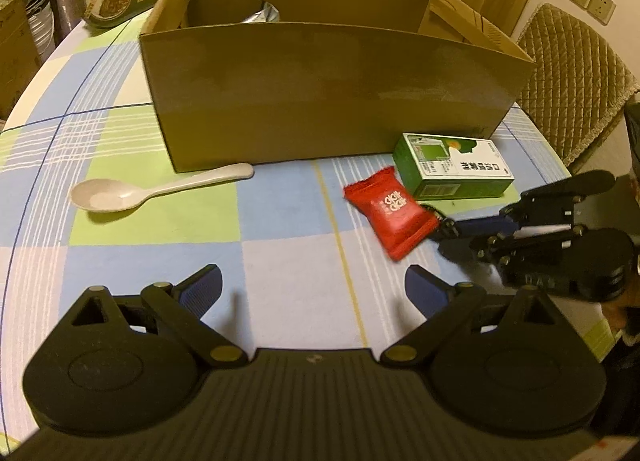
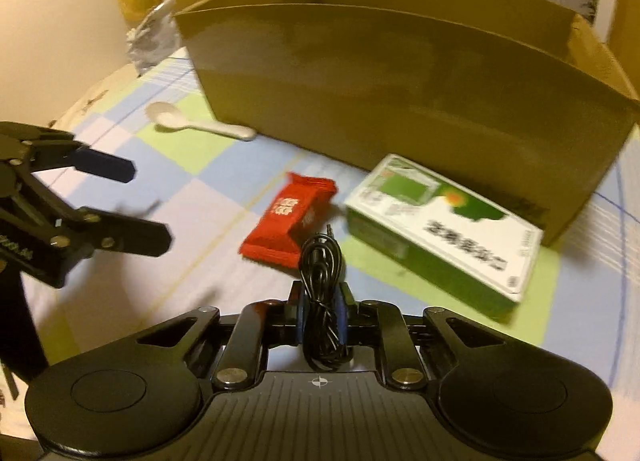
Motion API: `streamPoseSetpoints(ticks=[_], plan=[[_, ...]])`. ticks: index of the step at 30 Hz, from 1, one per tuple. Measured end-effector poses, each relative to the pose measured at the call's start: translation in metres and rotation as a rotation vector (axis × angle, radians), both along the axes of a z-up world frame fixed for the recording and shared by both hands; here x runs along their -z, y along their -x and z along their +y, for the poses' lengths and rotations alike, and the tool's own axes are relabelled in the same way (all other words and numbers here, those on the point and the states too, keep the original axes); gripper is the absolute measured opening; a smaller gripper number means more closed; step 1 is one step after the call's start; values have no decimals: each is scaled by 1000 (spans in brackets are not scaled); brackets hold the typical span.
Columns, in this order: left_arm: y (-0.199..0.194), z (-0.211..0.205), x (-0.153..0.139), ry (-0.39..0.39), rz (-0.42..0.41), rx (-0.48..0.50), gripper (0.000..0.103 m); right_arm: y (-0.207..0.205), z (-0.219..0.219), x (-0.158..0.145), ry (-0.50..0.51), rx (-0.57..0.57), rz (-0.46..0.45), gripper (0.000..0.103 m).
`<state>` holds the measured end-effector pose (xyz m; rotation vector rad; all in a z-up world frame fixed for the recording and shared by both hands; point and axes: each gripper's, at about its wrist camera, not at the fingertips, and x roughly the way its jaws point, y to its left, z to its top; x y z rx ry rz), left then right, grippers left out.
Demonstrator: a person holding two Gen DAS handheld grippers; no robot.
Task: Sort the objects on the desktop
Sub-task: 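Move the right tool to the black cable and grasp it, then grasp the red candy packet with the left tool while the right tool lifts the black cable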
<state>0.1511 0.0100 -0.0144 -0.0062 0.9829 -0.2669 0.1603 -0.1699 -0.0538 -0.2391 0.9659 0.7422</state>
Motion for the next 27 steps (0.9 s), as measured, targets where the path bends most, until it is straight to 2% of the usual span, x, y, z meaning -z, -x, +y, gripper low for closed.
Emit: streamPoseSetpoints(ticks=[4, 7, 14, 17, 20, 23, 25, 27], plan=[[-1, 2, -2, 1, -5, -5, 96, 6, 1, 0, -12, 8, -3, 12], [-4, -2, -3, 4, -12, 1, 95, 8, -8, -1, 12, 60, -24, 12], [-18, -32, 1, 6, -27, 87, 78, 13, -35, 0, 37, 150, -32, 12], [-27, -45, 5, 10, -28, 112, 75, 15, -43, 0, 21, 169, -43, 12], [-36, -54, 10, 8, -23, 130, 68, 16, -47, 2, 2, 186, -50, 13], [-43, -61, 14, 0, -21, 149, 57, 18, -47, 2, -5, 190, -60, 23], [-46, -64, 16, -16, -19, 159, 52, 17, -43, 3, -10, 196, -62, 38], [-48, -65, 20, -35, -11, 165, 47, 17, -45, 3, -17, 200, -63, 40]])
